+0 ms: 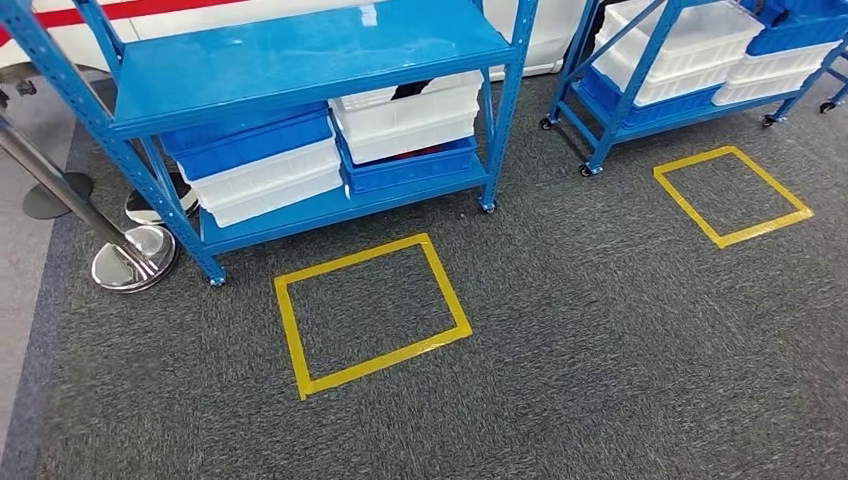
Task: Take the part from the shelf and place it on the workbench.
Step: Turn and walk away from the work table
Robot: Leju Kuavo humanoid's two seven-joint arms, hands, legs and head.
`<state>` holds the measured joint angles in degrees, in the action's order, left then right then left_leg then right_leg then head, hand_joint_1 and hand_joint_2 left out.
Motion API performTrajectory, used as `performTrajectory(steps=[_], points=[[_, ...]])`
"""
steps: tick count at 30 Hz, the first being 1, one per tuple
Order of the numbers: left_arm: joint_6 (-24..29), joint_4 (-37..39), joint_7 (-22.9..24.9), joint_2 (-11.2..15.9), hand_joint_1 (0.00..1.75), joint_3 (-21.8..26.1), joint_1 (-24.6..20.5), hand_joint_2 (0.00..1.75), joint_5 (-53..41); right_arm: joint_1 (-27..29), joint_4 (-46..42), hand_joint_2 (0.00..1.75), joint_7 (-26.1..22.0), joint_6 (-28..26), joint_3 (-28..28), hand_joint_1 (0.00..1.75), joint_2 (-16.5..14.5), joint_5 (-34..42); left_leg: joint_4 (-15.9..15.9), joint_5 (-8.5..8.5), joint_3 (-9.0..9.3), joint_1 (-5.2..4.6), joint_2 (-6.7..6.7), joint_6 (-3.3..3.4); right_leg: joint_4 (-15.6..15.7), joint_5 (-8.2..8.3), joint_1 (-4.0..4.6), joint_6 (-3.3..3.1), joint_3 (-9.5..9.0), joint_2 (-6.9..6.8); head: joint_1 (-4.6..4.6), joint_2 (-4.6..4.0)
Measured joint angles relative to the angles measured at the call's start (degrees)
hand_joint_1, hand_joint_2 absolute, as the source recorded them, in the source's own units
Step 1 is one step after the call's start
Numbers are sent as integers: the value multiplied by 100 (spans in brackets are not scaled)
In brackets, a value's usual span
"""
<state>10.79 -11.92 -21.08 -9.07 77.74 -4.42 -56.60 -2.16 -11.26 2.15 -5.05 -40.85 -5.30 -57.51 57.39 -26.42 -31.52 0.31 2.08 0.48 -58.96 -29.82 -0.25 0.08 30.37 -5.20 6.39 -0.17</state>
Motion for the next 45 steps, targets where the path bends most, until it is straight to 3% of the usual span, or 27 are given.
performTrajectory(steps=[3,4,5,6,7,8,10,11,15,17,19,20,21,22,24,25,27,30,32,34,35,36,37,39,40,42,45], points=[[0,1,2,-1,0,-3,-33,0,-1,28,1,0,49,-57,-1,0,4,1,-21,39,-23,16,-156,78,-917,-523,-49,65,425,434,-2,0],[-2,1,1,-2,0,-3,-42,0,-1,38,2,0,64,-79,-4,0,3,16,-19,43,-31,13,-205,92,-1277,-651,-55,75,606,478,-1,0],[-3,1,1,-2,0,-4,-41,0,-2,45,2,0,73,-94,-15,0,4,45,-18,42,-31,11,-248,96,-1478,-662,-57,81,716,491,-2,0],[-4,1,1,-3,0,-4,-36,0,-9,47,2,0,77,-101,-34,0,4,76,-16,39,-24,12,-294,93,-1472,-562,-59,80,732,497,-1,0],[-5,1,1,-3,0,-5,-30,0,-17,47,2,0,78,-101,-57,0,6,108,-12,33,-10,15,-328,85,-1241,-367,-64,73,640,499,-1,0],[-5,1,1,-4,0,-7,-26,0,-26,45,2,0,78,-99,-77,0,8,127,-5,23,2,18,-357,68,-847,-134,-70,60,467,513,-2,0],[-6,1,1,-7,0,-13,-27,0,-36,38,3,0,78,-95,-95,0,8,143,27,-6,3,-1,-396,11,-175,133,-65,26,180,568,-1,0],[-6,1,1,-8,0,-19,-27,0,-38,35,4,0,76,-93,-98,0,7,150,37,-16,-2,-11,-407,-22,-19,165,-59,5,120,593,-1,0],[-6,1,1,-6,0,-44,-24,0,-52,32,4,0,71,-89,-127,0,-2,185,128,-97,-30,-4,-387,-155,45,160,-57,-135,90,568,0,0],[-6,1,1,-5,0,-54,-26,0,-59,40,4,0,69,-89,-146,0,-6,192,629,-374,-256,8,-314,-198,69,153,-62,-204,61,525,0,0],[-6,1,1,-6,0,-63,-21,0,-72,50,4,0,67,-89,-167,0,-5,196,1416,-704,-656,17,-271,-222,67,125,-42,-243,47,495,-1,0],[-6,1,1,-6,0,-67,-13,0,-79,51,4,0,64,-89,-178,0,-5,198,1682,-763,-801,21,-262,-225,66,110,-30,-251,34,486,-1,0],[-5,1,2,-6,0,-71,-5,0,-84,52,4,0,60,-87,-188,0,-5,198,1739,-706,-846,21,-256,-218,65,90,-19,-253,11,481,-1,0],[-4,1,3,-5,0,-74,0,0,-87,51,4,0,55,-85,-195,0,-6,199,1555,-540,-771,18,-250,-196,64,67,-8,-250,-24,477,-1,0],[4,1,6,0,0,-76,4,0,-89,52,8,0,44,-73,-199,0,-14,198,790,-128,-411,-13,-224,-107,67,8,12,-232,-111,462,-1,0],[11,1,7,4,0,-77,0,0,-89,54,10,0,39,-64,-200,0,-19,184,439,-14,-244,-37,-202,-58,65,-23,20,-210,-138,454,-1,0],[27,1,15,10,0,-78,-5,0,-87,54,16,0,39,-56,-200,0,-29,101,118,2,-106,-78,-178,8,57,-50,19,-152,-166,429,-1,0],[49,2,29,-3,0,-78,11,0,-85,39,15,0,46,-68,-186,0,-23,-41,-15,-5,1,-46,-251,74,-51,-70,-1,-56,-196,410,-1,0],[69,3,36,-15,0,-78,11,0,-80,36,16,0,53,-62,-178,0,-17,-91,-76,-2,113,-15,-307,115,-439,-282,-17,-6,-6,455,-1,0],[90,3,38,-16,0,-78,6,0,-65,35,17,0,54,-52,-172,0,-16,-127,-82,-25,140,-15,-379,134,-1144,-576,-46,43,435,494,-1,0],[99,3,38,-16,0,-78,7,0,-56,36,17,0,51,-54,-170,0,-15,-130,-80,-44,157,-14,-423,132,-1421,-638,-64,68,643,498,-1,0],[104,3,38,-20,0,-78,11,0,-46,43,17,0,47,-68,-169,0,-11,-116,-78,-70,187,-10,-461,126,-1519,-584,-79,86,769,499,-1,0],[108,3,38,-25,0,-77,19,0,-40,49,16,0,43,-95,-169,0,-7,-88,-77,-102,230,-3,-500,113,-1402,-407,-92,99,788,500,-1,0],[113,3,37,-42,0,-75,42,0,-32,62,16,0,37,-170,-173,0,5,-15,-73,-186,336,13,-548,66,-702,143,-115,106,587,532,-1,0],[116,3,35,-47,0,-75,48,0,-27,60,16,0,36,-197,-177,0,7,12,-63,-228,374,14,-570,32,-371,275,-110,96,495,558,-2,0],[123,4,29,-52,0,-74,47,0,-17,44,17,0,25,-216,-183,0,9,31,-38,-294,391,9,-586,-50,-80,336,-85,22,428,604,-2,0],[127,7,18,-55,0,-74,39,0,-1,39,17,0,13,-216,-184,0,14,34,49,-360,419,13,-535,-144,-52,344,-77,-115,377,575,-2,0]])
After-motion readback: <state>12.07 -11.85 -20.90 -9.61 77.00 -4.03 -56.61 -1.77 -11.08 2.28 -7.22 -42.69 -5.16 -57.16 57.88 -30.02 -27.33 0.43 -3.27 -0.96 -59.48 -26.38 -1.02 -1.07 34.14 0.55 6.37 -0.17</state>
